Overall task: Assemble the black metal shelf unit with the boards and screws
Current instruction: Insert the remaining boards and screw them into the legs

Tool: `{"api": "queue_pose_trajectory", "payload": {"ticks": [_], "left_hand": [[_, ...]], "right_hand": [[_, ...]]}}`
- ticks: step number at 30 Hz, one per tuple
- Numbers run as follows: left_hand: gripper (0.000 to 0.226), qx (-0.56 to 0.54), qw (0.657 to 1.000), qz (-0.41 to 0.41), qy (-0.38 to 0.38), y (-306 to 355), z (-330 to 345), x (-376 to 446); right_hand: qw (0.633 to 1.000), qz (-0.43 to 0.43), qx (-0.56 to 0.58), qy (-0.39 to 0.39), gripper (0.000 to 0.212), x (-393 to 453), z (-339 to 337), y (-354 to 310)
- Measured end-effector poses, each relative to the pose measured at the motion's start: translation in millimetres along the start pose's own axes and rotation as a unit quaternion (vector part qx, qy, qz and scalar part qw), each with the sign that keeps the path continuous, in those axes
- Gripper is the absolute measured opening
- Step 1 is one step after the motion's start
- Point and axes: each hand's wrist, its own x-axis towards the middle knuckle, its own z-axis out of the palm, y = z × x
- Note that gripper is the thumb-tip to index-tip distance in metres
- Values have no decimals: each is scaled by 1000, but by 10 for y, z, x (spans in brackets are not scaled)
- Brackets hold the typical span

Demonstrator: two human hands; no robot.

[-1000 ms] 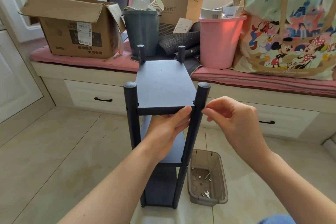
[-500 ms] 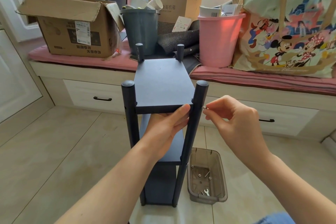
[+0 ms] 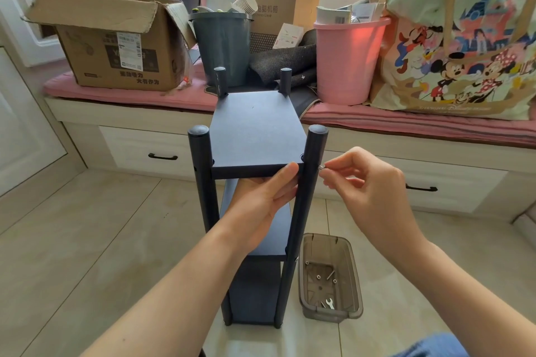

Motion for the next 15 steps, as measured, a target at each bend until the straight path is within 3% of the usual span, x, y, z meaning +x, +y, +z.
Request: {"api": "queue_pose_trajectory", "payload": {"ticks": [3,10,15], "left_hand": [[21,-1,1000,0,-6,4,0,-9],[20,8,1000,1,0,5,10,-13],[21,9,1000,4,5,15,12,-25]], "right_hand": [[998,44,36,-13,12,15,8,12],[998,-43,-48,3,9,24,35,-11],[1000,6,27,-16,11,25,2,-11]]}}
